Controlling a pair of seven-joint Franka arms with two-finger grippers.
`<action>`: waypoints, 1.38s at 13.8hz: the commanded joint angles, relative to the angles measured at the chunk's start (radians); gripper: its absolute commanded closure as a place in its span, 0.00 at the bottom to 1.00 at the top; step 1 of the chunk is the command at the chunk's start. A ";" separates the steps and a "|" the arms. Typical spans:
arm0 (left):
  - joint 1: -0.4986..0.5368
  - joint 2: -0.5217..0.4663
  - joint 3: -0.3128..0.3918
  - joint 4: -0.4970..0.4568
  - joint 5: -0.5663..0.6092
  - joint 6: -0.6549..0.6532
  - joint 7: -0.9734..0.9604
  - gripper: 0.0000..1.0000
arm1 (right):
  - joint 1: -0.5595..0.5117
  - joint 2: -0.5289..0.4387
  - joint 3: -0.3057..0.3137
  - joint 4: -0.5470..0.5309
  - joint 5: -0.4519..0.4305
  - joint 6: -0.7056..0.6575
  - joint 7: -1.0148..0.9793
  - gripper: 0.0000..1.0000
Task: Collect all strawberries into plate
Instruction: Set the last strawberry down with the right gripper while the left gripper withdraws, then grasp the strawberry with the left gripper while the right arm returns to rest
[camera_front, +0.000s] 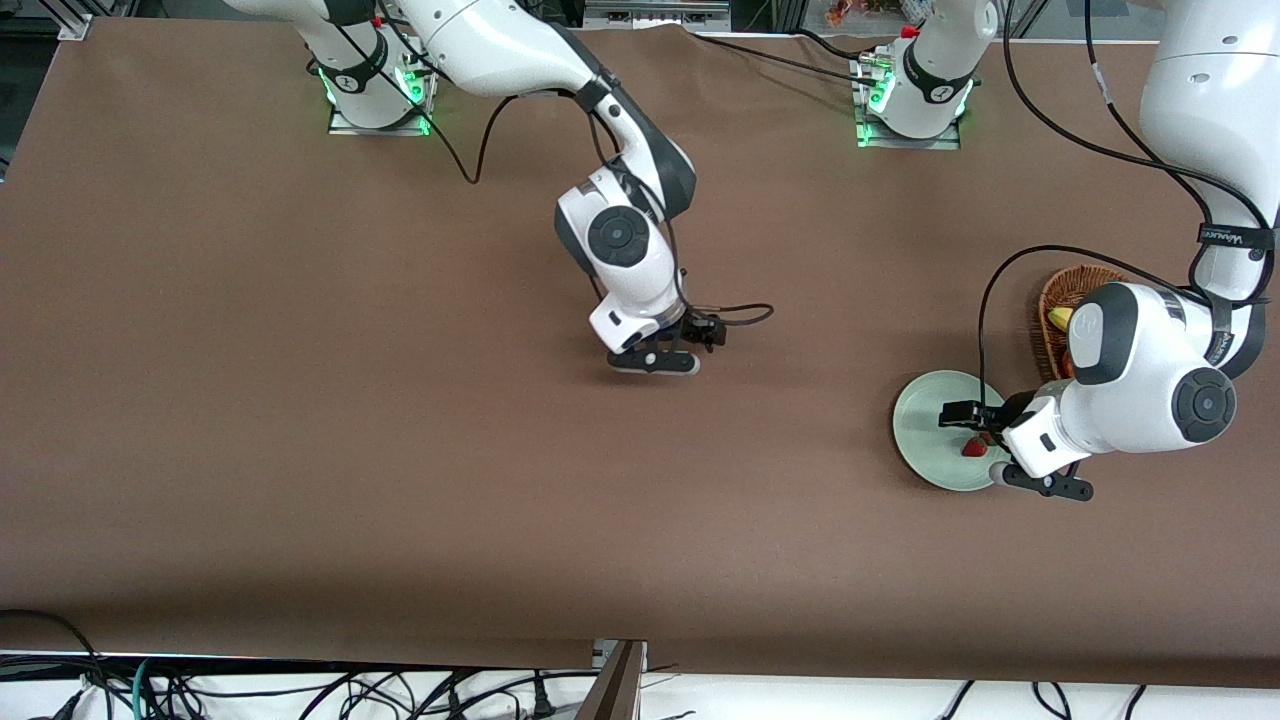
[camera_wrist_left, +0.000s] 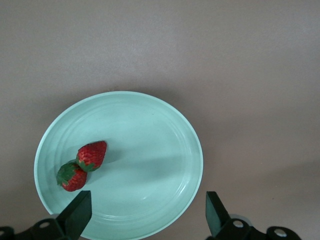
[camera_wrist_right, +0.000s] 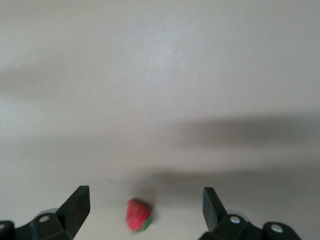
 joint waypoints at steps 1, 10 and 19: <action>-0.008 -0.006 -0.003 -0.005 -0.012 -0.014 -0.016 0.00 | -0.059 -0.033 0.005 0.018 -0.014 -0.108 -0.077 0.00; -0.354 -0.022 -0.006 0.006 0.058 -0.046 -0.597 0.00 | -0.232 -0.096 -0.054 0.100 -0.016 -0.331 -0.201 0.00; -0.603 0.038 0.002 -0.010 0.105 0.083 -0.996 0.00 | -0.635 -0.428 0.112 -0.158 -0.297 -0.541 -0.515 0.00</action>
